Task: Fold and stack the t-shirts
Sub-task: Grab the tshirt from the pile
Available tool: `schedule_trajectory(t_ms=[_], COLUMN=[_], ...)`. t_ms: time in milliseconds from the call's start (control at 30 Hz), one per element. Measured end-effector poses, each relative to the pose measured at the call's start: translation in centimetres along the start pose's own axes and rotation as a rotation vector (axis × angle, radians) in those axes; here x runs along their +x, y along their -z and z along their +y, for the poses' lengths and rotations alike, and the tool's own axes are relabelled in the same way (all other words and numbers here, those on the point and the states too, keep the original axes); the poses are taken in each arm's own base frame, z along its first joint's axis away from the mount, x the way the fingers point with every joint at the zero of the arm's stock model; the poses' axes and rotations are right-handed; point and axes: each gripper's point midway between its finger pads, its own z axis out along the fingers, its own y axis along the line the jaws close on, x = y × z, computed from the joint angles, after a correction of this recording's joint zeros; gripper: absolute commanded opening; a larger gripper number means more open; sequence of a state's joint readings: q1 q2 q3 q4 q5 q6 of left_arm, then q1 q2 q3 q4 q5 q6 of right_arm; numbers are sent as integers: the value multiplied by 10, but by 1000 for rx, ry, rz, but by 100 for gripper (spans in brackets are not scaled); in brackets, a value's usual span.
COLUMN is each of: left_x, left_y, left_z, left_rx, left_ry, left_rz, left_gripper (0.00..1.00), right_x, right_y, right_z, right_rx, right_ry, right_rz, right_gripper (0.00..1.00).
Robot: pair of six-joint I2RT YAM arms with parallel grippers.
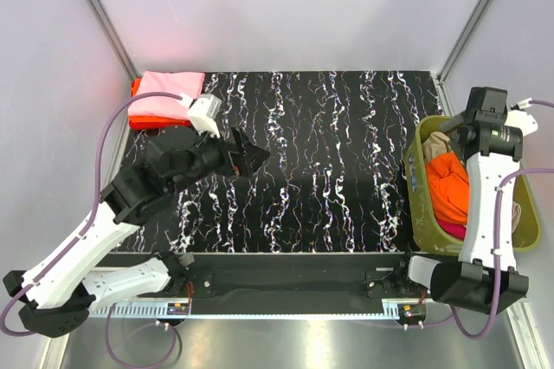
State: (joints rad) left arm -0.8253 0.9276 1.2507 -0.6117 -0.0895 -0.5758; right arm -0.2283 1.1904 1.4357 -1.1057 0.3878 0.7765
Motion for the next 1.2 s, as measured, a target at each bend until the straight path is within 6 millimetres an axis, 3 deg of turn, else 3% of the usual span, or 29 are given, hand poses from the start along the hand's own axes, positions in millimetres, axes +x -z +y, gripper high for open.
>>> schedule_trajectory(t_ms=[133, 300, 533, 567, 633, 667, 733, 867, 967, 1033, 1133, 1200], left_x=[14, 25, 46, 49, 54, 55, 55, 61, 67, 68, 63, 57], left_y=[3, 3, -30, -35, -41, -44, -47, -50, -48, -46, -38, -32], left_z=[9, 25, 55, 59, 63, 64, 66, 75, 83, 87, 88, 86], left_rx=[-33, -92, -212, -225, -239, -241, -241, -252, -269, -277, -278, -266], left_ry=[-10, -87, -230, -247, -270, -280, -293, -314, -324, -333, -343, -343], left_rz=[59, 102, 204, 220, 240, 241, 234, 215, 212, 205, 174, 140], left_gripper=[99, 99, 99, 99, 99, 99, 99, 99, 99, 99, 99, 99], right_x=[-1, 19, 35, 34, 31, 30, 29, 27, 16, -2, -48, -92], right_y=[-21, -53, -88, -91, -96, -99, -105, -111, -105, -95, -54, -2], right_z=[-24, -44, -48, -48, -49, -49, -49, -50, -43, -25, 20, 64], right_rx=[120, 215, 267, 270, 278, 281, 288, 296, 265, 193, 10, -181], right_ry=[-41, -37, -26, -29, -30, -30, -28, -30, -6, 15, 23, 22], right_rz=[-13, 29, 61, 57, 49, 45, 42, 43, 40, 26, -24, -79], right_gripper=[97, 90, 71, 55, 37, 16, 0, 0, 0, 0, 0, 0])
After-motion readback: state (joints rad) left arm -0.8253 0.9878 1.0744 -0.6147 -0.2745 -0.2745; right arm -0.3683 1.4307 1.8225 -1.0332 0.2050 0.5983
